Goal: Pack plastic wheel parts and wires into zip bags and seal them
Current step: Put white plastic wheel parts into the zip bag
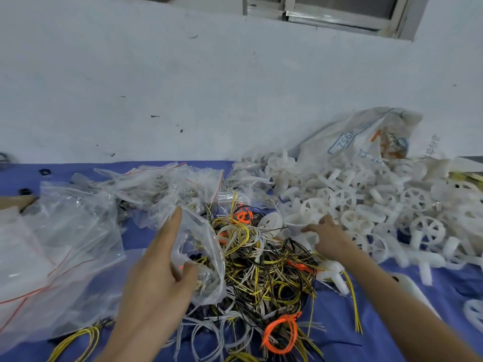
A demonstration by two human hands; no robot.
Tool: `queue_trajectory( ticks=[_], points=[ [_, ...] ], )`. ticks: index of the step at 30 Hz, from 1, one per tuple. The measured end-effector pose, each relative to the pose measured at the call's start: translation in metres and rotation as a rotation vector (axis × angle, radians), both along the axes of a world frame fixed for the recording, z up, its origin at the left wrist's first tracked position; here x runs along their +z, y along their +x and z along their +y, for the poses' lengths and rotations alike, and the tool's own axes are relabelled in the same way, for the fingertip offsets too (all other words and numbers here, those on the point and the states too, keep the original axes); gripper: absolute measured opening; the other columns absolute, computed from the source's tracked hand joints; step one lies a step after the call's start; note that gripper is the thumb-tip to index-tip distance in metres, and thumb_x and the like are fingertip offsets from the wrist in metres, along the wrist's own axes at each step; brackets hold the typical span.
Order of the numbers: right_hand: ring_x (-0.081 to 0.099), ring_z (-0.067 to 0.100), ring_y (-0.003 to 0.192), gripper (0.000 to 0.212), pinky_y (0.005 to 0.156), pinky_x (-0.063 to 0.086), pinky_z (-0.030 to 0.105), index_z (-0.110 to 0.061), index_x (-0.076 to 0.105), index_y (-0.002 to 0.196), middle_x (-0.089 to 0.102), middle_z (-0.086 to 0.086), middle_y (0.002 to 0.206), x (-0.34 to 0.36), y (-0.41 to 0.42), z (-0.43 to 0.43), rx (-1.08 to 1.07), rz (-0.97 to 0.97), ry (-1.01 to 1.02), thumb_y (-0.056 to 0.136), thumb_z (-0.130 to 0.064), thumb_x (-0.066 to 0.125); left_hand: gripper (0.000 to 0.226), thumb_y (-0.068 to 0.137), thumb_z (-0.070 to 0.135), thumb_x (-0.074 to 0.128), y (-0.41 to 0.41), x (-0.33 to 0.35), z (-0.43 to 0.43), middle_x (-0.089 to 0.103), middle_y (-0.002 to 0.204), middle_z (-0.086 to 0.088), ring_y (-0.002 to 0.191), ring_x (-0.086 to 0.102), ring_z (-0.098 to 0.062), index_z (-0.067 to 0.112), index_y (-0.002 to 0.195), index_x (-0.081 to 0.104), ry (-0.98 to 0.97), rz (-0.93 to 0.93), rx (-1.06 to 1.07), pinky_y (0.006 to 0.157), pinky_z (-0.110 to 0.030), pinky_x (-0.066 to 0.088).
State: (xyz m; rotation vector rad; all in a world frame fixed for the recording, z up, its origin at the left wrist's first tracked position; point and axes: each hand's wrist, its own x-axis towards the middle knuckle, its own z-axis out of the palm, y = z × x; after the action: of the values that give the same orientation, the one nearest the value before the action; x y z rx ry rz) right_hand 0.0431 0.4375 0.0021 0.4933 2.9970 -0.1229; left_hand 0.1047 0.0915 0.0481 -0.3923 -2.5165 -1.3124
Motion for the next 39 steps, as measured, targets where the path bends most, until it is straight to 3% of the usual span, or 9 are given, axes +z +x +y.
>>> queue_trajectory(
  ticks=[3, 13, 18, 22, 25, 29, 33, 36, 39],
  points=[
    [0.036, 0.034, 0.121, 0.037, 0.093, 0.045, 0.044, -0.037, 0.048, 0.121, 0.025, 0.004, 0.137, -0.013, -0.002, 0.000, -0.038, 0.142, 0.110, 0.090, -0.019, 0.058, 0.085, 0.083, 0.000, 0.060, -0.003, 0.000, 0.004, 0.033, 0.147, 0.021, 0.058, 0.053, 0.011, 0.062, 0.129, 0.025, -0.069, 0.127, -0.081, 0.060, -0.005, 0.040],
    [0.065, 0.022, 0.086, 0.043, 0.087, 0.050, 0.052, -0.013, 0.033, 0.138, 0.054, 0.007, 0.127, 0.058, 0.026, -0.013, -0.220, 1.107, -1.058, 0.099, -0.027, 0.045, 0.048, 0.086, 0.000, 0.058, -0.017, 0.016, 0.011, 0.049, 0.122, 0.026, 0.087, 0.057, 0.003, 0.031, 0.122, 0.062, -0.179, 0.190, -0.081, 0.080, -0.003, 0.038],
    [0.068, 0.027, 0.095, 0.020, 0.080, 0.051, 0.059, -0.022, 0.065, 0.099, 0.071, 0.003, 0.100, 0.084, 0.068, -0.079, 0.282, 0.724, -2.057, 0.080, -0.019, 0.067, 0.073, 0.085, 0.001, 0.056, -0.020, 0.008, 0.032, 0.016, 0.131, 0.048, 0.050, 0.038, 0.004, 0.051, 0.134, 0.035, -0.190, 0.097, -0.232, 0.058, -0.002, 0.037],
    [0.068, 0.025, 0.096, 0.027, 0.075, 0.056, 0.037, -0.011, 0.072, 0.102, 0.069, 0.011, 0.106, 0.059, 0.078, -0.138, 0.356, 0.258, -2.423, 0.081, -0.028, 0.068, 0.063, 0.076, -0.001, 0.066, -0.019, -0.002, 0.043, 0.052, 0.112, 0.036, 0.096, 0.059, -0.003, 0.041, 0.122, 0.058, -0.205, 0.163, -0.207, 0.069, 0.003, 0.037],
    [0.061, 0.036, 0.110, 0.037, 0.088, 0.052, 0.037, 0.000, 0.065, 0.114, 0.064, 0.022, 0.115, 0.041, 0.064, -0.162, 0.244, 0.197, -2.460, 0.095, -0.021, 0.042, 0.053, 0.067, -0.011, 0.073, -0.022, -0.003, 0.045, 0.070, 0.095, 0.005, 0.099, 0.061, -0.013, 0.016, 0.113, 0.068, -0.168, 0.179, -0.157, 0.079, 0.005, 0.037],
    [0.062, 0.034, 0.093, 0.035, 0.077, 0.052, 0.043, 0.000, 0.067, 0.104, 0.062, 0.020, 0.106, 0.026, 0.059, -0.151, 0.001, 0.298, -2.419, 0.090, -0.027, 0.049, 0.071, 0.080, 0.001, 0.070, -0.022, 0.011, 0.044, 0.042, 0.130, 0.044, 0.126, 0.039, 0.010, 0.054, 0.123, 0.051, -0.023, 0.120, -0.411, 0.101, -0.003, 0.029],
    [0.067, 0.030, 0.087, 0.030, 0.071, 0.054, 0.040, -0.004, 0.072, 0.098, 0.069, 0.017, 0.101, 0.023, 0.060, -0.149, 0.019, 0.526, -2.325, 0.075, -0.020, 0.060, 0.086, 0.076, -0.015, 0.054, -0.024, 0.005, 0.042, 0.031, 0.119, 0.059, 0.078, 0.011, 0.012, 0.058, 0.120, 0.044, -0.011, 0.060, -0.359, 0.070, 0.007, 0.032],
    [0.067, 0.029, 0.097, 0.029, 0.080, 0.053, 0.042, -0.013, 0.071, 0.103, 0.071, 0.013, 0.104, 0.024, 0.058, -0.159, -0.001, 0.678, -1.950, 0.076, -0.009, 0.062, 0.085, 0.072, -0.015, 0.052, -0.026, -0.001, 0.044, 0.047, 0.132, 0.036, 0.055, 0.034, 0.008, 0.053, 0.123, 0.048, 0.016, 0.082, -0.347, 0.057, 0.002, 0.033],
    [0.064, 0.019, 0.104, 0.036, 0.087, 0.054, 0.038, -0.019, 0.067, 0.110, 0.070, 0.002, 0.107, 0.032, 0.061, -0.163, 0.119, 0.651, -1.407, 0.090, 0.003, 0.047, 0.090, 0.071, -0.016, 0.054, -0.029, 0.002, 0.040, 0.044, 0.125, 0.046, 0.105, 0.037, 0.011, 0.069, 0.101, 0.050, 0.137, 0.083, -0.295, 0.066, 0.005, 0.035]
  ],
)
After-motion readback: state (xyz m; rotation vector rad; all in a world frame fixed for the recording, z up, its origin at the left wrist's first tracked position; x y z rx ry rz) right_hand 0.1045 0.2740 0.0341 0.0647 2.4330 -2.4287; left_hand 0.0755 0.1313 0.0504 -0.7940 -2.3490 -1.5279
